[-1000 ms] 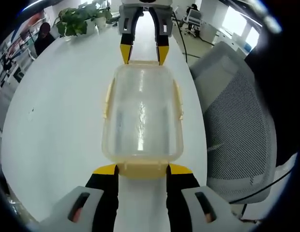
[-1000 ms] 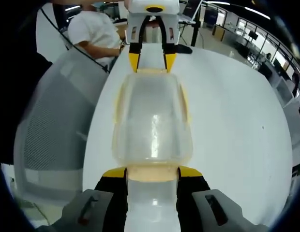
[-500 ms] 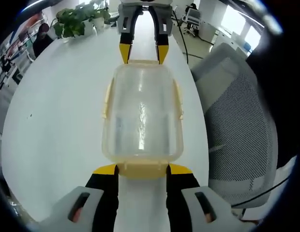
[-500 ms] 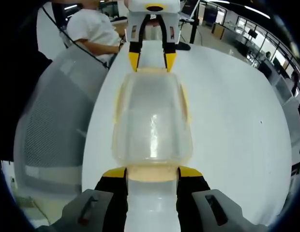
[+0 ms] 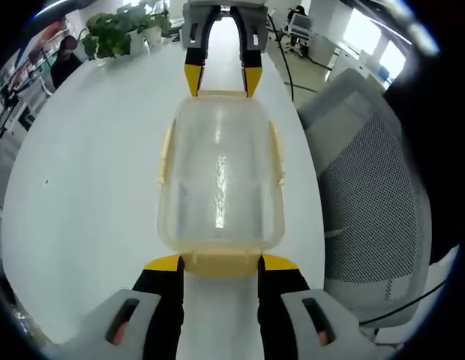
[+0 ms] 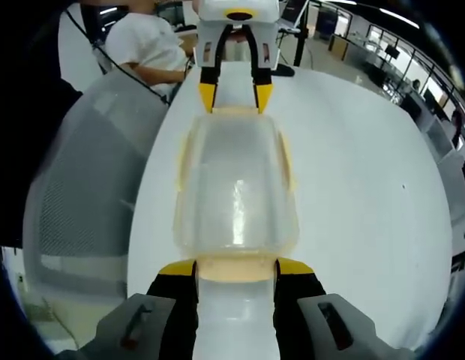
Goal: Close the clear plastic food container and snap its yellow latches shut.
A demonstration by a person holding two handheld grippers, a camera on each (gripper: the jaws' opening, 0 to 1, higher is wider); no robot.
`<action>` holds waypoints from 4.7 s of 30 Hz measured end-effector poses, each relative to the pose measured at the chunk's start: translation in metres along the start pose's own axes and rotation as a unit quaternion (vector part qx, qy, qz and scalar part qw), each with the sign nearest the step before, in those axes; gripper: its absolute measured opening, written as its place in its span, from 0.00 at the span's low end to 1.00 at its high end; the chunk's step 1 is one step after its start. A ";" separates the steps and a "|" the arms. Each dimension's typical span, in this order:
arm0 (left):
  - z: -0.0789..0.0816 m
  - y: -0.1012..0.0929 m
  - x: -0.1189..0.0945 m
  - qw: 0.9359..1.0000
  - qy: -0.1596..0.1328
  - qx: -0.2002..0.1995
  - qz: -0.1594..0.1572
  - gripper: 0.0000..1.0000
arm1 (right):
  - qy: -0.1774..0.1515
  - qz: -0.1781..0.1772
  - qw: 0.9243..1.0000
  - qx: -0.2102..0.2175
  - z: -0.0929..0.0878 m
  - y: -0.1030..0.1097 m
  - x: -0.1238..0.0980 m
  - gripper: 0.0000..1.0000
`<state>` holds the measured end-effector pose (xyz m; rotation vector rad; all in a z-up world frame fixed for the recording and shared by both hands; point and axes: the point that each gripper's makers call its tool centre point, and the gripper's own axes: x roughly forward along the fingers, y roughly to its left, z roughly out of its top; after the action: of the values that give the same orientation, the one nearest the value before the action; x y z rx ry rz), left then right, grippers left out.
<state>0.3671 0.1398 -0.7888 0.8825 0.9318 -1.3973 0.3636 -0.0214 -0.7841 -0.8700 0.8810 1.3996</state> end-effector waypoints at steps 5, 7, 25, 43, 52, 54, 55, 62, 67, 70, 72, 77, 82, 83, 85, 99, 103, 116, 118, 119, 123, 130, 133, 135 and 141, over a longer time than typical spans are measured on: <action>0.008 0.000 0.002 1.000 -0.007 0.002 -0.002 0.37 | 0.002 -0.001 1.000 0.004 -0.008 0.001 -0.004 0.37; 0.010 0.000 0.004 1.000 -0.008 0.003 -0.002 0.37 | 0.004 -0.003 1.000 0.003 -0.011 0.001 -0.004 0.37; 0.022 -0.001 0.012 1.000 -0.006 0.003 -0.003 0.37 | 0.015 -0.004 1.000 0.004 -0.024 0.003 -0.009 0.37; 0.039 0.000 0.022 1.000 -0.004 0.008 -0.002 0.37 | 0.027 -0.004 1.000 0.012 -0.043 0.004 -0.015 0.37; 0.046 0.000 0.026 1.000 -0.006 0.009 -0.006 0.37 | 0.034 -0.002 0.999 0.013 -0.050 0.002 -0.016 0.37; 0.047 0.001 0.026 1.000 -0.005 0.007 -0.008 0.37 | 0.035 -0.001 0.999 0.013 -0.051 0.002 -0.016 0.37; 0.047 0.001 0.026 1.000 -0.005 0.006 -0.008 0.37 | 0.036 -0.001 0.999 0.012 -0.052 0.001 -0.017 0.37; 0.052 0.002 0.027 1.000 -0.009 0.000 -0.010 0.37 | 0.037 0.000 0.999 0.012 -0.055 -0.001 -0.020 0.37; 0.055 0.001 0.029 1.000 -0.012 -0.003 -0.012 0.37 | 0.040 0.000 0.999 0.011 -0.060 -0.001 -0.021 0.37; 0.056 0.002 0.030 1.000 -0.011 -0.001 -0.011 0.37 | 0.040 0.000 0.999 0.013 -0.060 -0.001 -0.021 0.37; 0.056 0.002 0.030 1.000 -0.010 -0.001 -0.011 0.37 | 0.041 0.000 0.999 0.013 -0.061 -0.001 -0.020 0.37; 0.057 0.003 0.031 1.000 -0.009 -0.001 -0.010 0.37 | 0.042 0.000 0.999 0.014 -0.062 -0.001 -0.020 0.37; 0.056 -0.001 0.034 1.000 -0.003 -0.001 -0.008 0.37 | 0.043 0.000 0.999 0.011 -0.064 0.001 -0.018 0.37; 0.057 -0.001 0.034 1.000 -0.004 -0.001 -0.008 0.37 | 0.044 -0.001 0.999 0.010 -0.065 0.001 -0.018 0.37; 0.058 -0.001 0.034 1.000 -0.006 -0.002 -0.008 0.37 | 0.047 -0.002 0.999 0.009 -0.067 0.001 -0.017 0.37; 0.058 -0.001 0.038 1.000 0.000 0.002 0.008 0.37 | 0.041 -0.012 0.999 0.011 -0.070 0.001 -0.012 0.37; 0.058 -0.001 0.039 1.000 0.001 0.003 0.011 0.37 | 0.040 -0.014 0.999 0.010 -0.070 0.001 -0.012 0.37; 0.058 -0.001 0.041 1.000 0.003 0.004 0.016 0.37 | 0.037 -0.014 0.999 0.009 -0.070 0.001 -0.011 0.37; 0.058 -0.001 0.041 1.000 0.003 0.005 0.017 0.37 | 0.036 -0.014 0.999 0.008 -0.070 0.001 -0.011 0.37; 0.058 -0.001 0.041 1.000 0.003 0.006 0.017 0.37 | 0.036 -0.014 0.999 0.007 -0.070 0.001 -0.011 0.37; 0.058 -0.003 0.040 1.000 0.002 0.009 0.016 0.37 | 0.037 -0.012 0.999 0.001 -0.070 0.003 -0.011 0.38; 0.057 -0.003 0.039 1.000 -0.008 0.010 0.018 0.38 | 0.035 -0.017 0.999 -0.016 -0.070 0.003 -0.012 0.39; 0.057 -0.002 0.039 1.000 -0.005 0.016 0.022 0.39 | 0.038 -0.017 0.999 -0.018 -0.070 0.004 -0.012 0.39; 0.056 -0.002 0.040 1.000 -0.003 0.016 0.021 0.39 | 0.040 -0.017 0.999 -0.020 -0.070 0.003 -0.012 0.39; 0.055 -0.003 0.040 0.999 0.007 0.028 0.015 0.40 | 0.046 -0.023 0.998 -0.023 -0.071 0.001 -0.015 0.40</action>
<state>0.3630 0.0740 -0.8036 0.9449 0.8901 -1.3984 0.3625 -0.0921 -0.8014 -0.9912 0.8952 1.3524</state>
